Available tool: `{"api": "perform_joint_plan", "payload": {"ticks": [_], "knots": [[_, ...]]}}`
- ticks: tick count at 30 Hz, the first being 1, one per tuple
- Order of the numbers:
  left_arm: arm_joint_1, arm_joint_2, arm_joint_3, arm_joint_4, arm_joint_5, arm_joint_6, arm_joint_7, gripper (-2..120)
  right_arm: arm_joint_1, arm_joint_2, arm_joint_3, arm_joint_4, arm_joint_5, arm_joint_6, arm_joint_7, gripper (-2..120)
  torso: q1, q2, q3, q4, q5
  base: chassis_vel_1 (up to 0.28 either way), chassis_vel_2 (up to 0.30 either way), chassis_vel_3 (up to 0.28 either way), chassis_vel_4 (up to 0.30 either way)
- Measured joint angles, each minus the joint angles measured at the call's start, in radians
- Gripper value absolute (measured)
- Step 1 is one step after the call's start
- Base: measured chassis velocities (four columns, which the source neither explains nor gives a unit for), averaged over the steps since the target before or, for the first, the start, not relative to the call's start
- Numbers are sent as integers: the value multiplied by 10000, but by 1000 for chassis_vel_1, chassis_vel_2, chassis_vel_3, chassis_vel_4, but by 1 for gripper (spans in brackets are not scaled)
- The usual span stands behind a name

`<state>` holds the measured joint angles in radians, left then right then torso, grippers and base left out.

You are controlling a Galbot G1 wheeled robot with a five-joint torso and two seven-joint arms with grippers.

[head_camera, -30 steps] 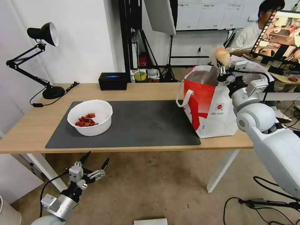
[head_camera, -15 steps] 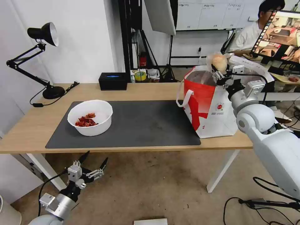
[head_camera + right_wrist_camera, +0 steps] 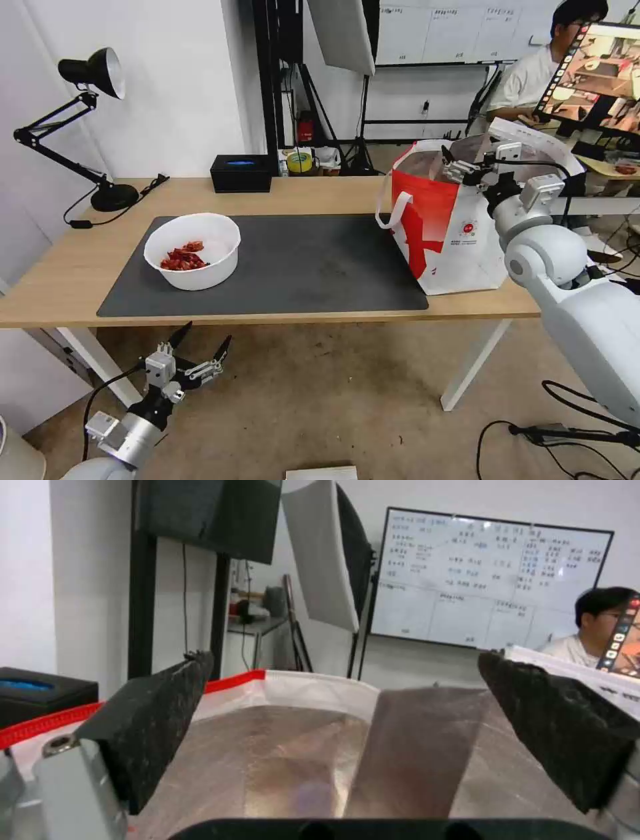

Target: Pick up the trash from the table and place it into the takeout bag.

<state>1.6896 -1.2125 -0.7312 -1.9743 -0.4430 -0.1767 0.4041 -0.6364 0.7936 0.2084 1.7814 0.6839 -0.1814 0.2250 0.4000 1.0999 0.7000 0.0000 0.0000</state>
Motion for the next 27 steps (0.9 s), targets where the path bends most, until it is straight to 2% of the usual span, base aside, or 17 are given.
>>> {"api": "perform_joint_plan", "payload": {"ticks": [6, 14, 21, 27], "knots": [[45, -15, -29, -40, 4, 6, -9, 100, -187, 0, 48, 322, 226, 14, -15, 100, -1, 0, 0, 0, 0, 0, 0, 0, 0], [87, -36, -88, -70, 14, 8, -21, 100, -956, -218, 382, 1524, 1113, -24, -58, 100, -1, 1, 0, 0, 0, 0, 0, 0, 0], [100, -150, -142, -80, -10, -41, -24, 100, -2393, -434, 789, 3252, 1489, -211, -86, 100, -1, 1, -1, 1, -2, 0, 0, 0, 0], [195, -252, -219, -167, -20, -86, -22, 100, -3805, -374, 1230, 4087, 1185, -244, -212, 100, -1, 2, -1, 0, 0, 0, 0, 0, 0]]}}
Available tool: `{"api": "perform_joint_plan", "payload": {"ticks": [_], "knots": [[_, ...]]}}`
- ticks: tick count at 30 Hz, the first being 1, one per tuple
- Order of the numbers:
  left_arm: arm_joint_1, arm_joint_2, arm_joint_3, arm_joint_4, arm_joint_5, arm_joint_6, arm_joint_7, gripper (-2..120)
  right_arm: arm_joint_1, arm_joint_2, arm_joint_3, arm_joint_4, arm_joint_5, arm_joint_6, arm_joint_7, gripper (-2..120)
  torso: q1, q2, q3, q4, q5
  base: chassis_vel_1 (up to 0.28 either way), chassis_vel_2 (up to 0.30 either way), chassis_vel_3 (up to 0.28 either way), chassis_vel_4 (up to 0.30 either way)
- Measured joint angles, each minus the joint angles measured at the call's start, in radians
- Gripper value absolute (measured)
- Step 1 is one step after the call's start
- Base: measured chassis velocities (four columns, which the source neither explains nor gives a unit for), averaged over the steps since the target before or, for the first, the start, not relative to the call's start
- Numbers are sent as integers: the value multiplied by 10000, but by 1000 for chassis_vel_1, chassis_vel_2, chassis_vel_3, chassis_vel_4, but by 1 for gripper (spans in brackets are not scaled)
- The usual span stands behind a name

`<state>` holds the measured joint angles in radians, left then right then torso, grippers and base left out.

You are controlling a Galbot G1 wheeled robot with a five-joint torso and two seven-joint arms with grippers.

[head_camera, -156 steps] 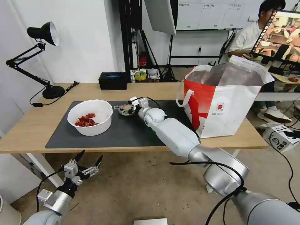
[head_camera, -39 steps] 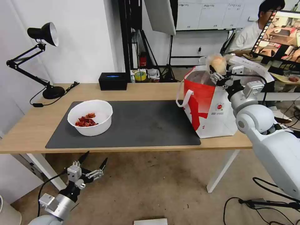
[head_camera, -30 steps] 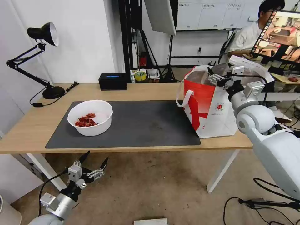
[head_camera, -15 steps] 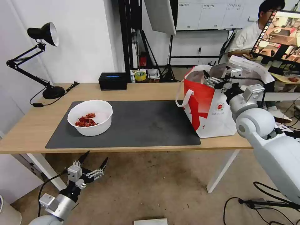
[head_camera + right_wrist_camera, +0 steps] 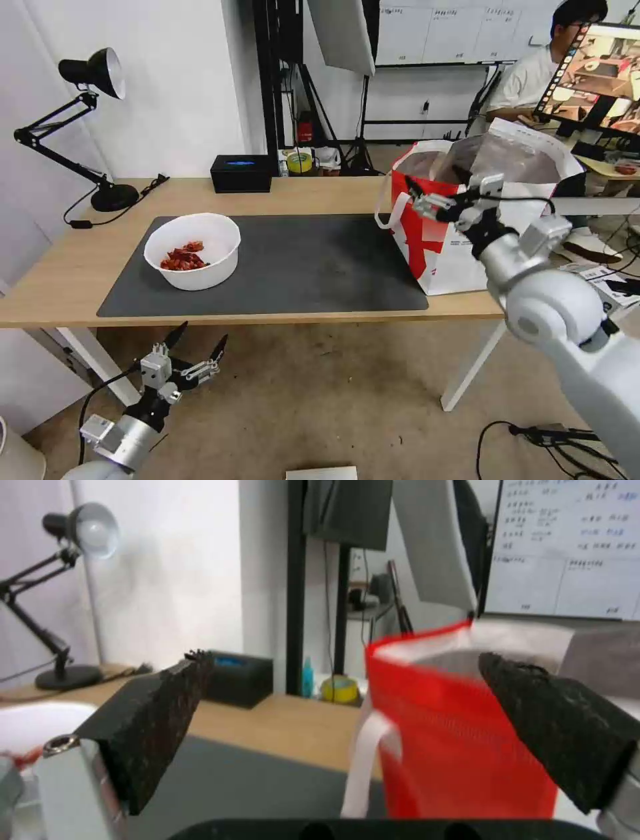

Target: Pick up the trash from the table and place it into the takeout bag.

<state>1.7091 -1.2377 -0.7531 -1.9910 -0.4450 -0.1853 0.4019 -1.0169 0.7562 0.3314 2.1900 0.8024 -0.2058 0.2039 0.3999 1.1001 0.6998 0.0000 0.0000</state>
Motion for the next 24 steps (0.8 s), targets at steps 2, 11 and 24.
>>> {"api": "perform_joint_plan", "payload": {"ticks": [2, 11, 24], "knots": [[74, -34, -65, -39, 0, -24, 15, 100, -837, 95, 277, 241, -251, 20, -52, 100, 0, 0, 0, 0, 0, 0, 0, 0, 0], [303, -139, -239, -166, -2, -143, 83, 100, -3250, 688, 684, 439, -1452, 771, -297, 100, 0, 0, 0, 0, 0, 0, 0, 0, 0], [516, -305, -391, -223, -2, -357, 150, 100, -5285, 1748, 8, -611, -3047, 2137, -166, 100, 0, -1, 1, -1, 0, 0, 0, 0, 0]]}}
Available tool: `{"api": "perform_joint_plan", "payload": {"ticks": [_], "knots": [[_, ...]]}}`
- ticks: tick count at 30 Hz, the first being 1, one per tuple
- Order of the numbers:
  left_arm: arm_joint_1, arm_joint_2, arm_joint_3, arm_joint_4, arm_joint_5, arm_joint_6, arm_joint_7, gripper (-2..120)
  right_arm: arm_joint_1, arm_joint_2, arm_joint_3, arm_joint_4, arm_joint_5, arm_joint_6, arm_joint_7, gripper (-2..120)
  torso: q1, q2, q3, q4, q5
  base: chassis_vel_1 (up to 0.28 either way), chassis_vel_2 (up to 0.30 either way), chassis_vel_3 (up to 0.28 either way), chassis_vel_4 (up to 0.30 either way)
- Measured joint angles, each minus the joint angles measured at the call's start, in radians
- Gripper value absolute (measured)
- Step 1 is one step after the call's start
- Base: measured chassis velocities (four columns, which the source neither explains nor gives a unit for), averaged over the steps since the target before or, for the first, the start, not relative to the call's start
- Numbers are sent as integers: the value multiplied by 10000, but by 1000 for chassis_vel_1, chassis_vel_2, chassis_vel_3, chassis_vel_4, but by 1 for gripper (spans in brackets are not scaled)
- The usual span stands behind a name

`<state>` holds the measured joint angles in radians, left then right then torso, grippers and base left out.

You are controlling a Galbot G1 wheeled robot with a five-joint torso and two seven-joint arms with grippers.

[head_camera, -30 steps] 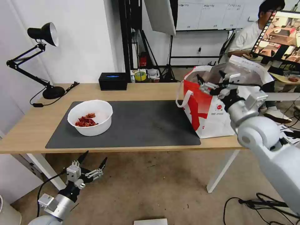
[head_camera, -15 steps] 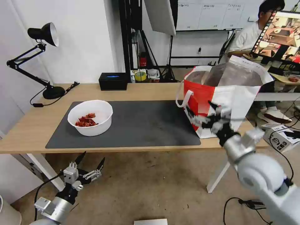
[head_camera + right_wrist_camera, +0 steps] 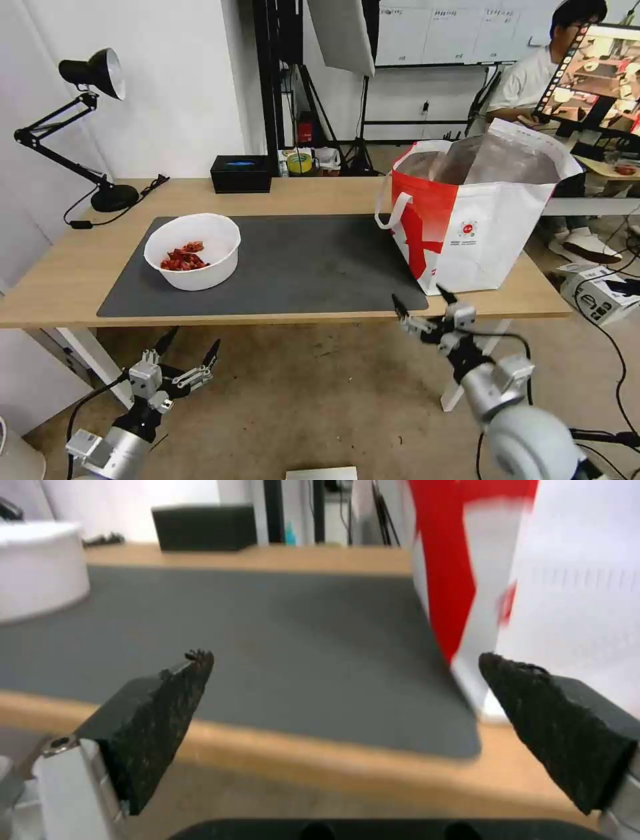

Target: Pick up the trash from the table and place it into the takeout bag.

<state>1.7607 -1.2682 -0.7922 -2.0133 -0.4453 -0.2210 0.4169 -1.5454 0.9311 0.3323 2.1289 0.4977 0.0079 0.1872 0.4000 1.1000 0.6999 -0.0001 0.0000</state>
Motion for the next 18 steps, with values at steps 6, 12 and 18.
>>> {"api": "perform_joint_plan", "payload": {"ticks": [6, 12, 18], "knots": [[26, -26, -11, -7, 7, -29, 10, 100, -53, 109, -270, -322, -161, 223, 111, 100, 0, 0, 0, 1, -1, 0, 0, 0, 0], [33, -44, -23, 10, 42, -31, 16, 100, 81, 194, -631, -624, -521, 251, 414, 100, 0, 0, 0, 1, 0, 0, 0, 0, 0], [37, -99, -25, 18, 76, -31, 17, 100, 271, 190, -843, -799, -572, 251, 487, 100, 0, 0, 1, 1, 0, 0, 0, 0, 0]]}}
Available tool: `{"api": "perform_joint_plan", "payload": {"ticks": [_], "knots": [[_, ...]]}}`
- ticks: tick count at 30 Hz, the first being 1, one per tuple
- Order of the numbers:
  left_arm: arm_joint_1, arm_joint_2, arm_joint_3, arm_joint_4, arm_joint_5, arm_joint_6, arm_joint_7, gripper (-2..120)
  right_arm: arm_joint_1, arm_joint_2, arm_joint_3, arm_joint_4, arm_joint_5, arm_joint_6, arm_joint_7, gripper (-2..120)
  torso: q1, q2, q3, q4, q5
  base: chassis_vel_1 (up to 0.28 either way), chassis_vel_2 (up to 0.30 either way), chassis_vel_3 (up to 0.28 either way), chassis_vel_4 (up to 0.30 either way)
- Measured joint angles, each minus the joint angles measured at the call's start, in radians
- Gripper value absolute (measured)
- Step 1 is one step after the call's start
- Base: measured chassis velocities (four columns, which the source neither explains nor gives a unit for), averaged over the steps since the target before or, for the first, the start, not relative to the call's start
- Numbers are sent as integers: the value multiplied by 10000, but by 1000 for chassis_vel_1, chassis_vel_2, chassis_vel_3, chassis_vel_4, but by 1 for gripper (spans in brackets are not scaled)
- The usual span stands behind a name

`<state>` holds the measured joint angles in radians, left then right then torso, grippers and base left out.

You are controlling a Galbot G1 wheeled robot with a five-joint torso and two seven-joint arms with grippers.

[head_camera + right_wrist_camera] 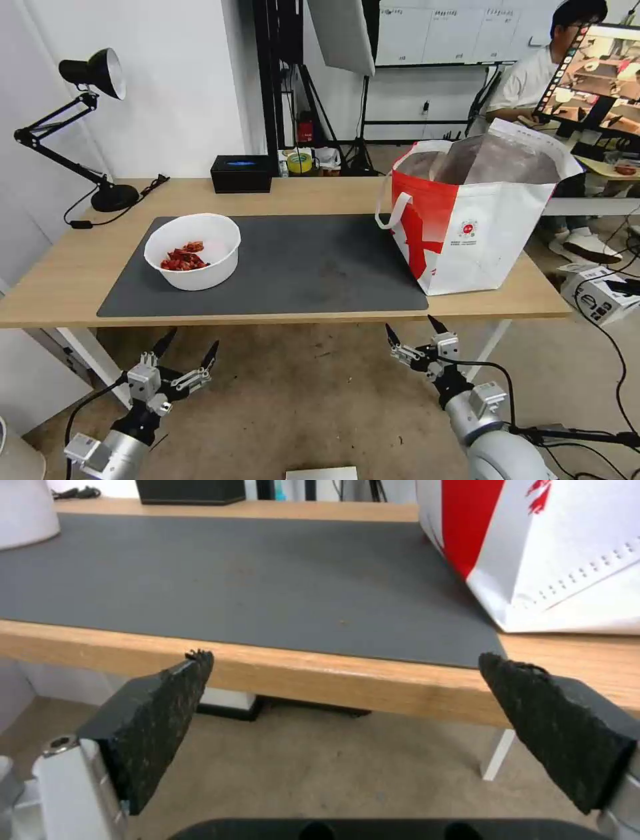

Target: Pick up the trash from the table and place it into the takeout bag.

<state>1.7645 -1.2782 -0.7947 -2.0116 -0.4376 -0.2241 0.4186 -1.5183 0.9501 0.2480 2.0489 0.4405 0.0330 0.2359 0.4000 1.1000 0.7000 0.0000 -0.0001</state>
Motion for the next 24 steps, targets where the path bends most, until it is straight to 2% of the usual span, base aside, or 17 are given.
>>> {"api": "perform_joint_plan", "payload": {"ticks": [19, 23, 24], "knots": [[-171, 32, -142, -27, -93, 136, -61, 100, 92, -89, -86, -92, -19, 18, 126, 100, 0, 0, 0, 1, 0, 0, 0, 0, 0], [-485, 518, -461, -505, -703, 696, -535, 100, 92, -92, -86, -88, -18, 18, 125, 100, 0, 0, 0, 2, -3, 0, 0, 0, 0], [-667, 881, -670, -912, -1157, 1218, -1013, 100, 92, -93, -85, -86, -17, 18, 126, 100, 0, 1, 0, 0, 2, 0, 0, 0, 0]]}}
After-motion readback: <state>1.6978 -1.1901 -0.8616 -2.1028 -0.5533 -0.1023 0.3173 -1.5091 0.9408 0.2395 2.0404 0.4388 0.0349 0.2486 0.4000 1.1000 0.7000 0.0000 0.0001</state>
